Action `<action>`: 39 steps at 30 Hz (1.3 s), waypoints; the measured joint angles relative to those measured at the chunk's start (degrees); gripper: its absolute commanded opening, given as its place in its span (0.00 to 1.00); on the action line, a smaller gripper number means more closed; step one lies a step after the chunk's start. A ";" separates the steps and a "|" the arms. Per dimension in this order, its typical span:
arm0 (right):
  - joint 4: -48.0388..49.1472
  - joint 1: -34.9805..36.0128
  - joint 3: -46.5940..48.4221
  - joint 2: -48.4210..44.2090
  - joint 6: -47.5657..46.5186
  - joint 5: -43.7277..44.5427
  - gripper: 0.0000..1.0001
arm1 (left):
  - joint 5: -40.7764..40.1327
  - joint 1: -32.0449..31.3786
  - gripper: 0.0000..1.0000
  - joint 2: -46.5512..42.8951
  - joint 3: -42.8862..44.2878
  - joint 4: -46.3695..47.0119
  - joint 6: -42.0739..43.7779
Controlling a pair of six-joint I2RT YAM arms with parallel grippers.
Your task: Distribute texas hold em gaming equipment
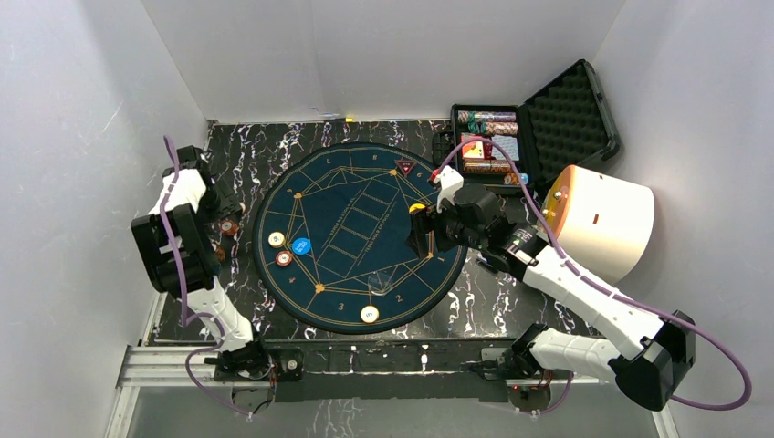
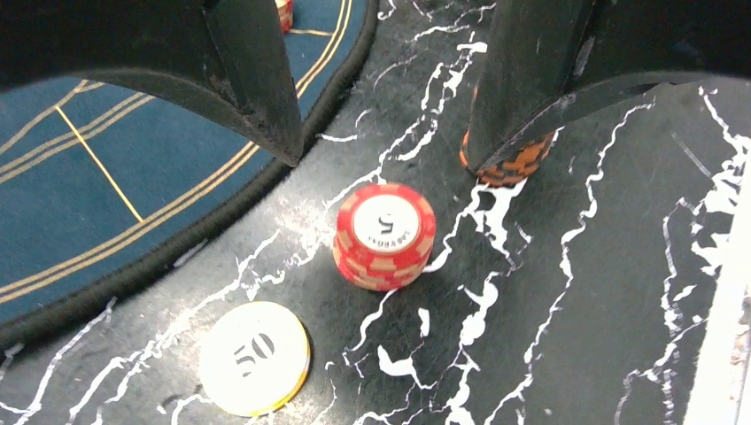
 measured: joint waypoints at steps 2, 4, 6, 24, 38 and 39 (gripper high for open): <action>0.04 0.02 0.00 0.15 0.00 0.11 0.98 | 0.07 0.09 0.66 2.01 0.02 0.96 0.13; 0.04 0.02 0.00 0.26 -0.02 0.13 0.98 | 0.13 0.15 0.65 3.56 0.11 1.92 0.17; 0.04 0.07 0.00 0.31 -0.02 0.17 0.98 | 0.26 0.26 0.62 4.50 0.13 2.67 0.22; 0.11 0.31 0.00 0.48 -0.20 1.01 0.98 | 0.94 1.46 0.57 8.22 1.55 4.52 0.50; 0.22 0.55 0.00 0.59 -0.22 1.22 0.98 | 1.31 1.46 0.48 8.87 1.90 4.31 0.90; 0.22 0.63 0.00 0.59 -0.22 1.22 0.98 | 1.29 1.46 0.47 8.85 1.99 4.26 0.96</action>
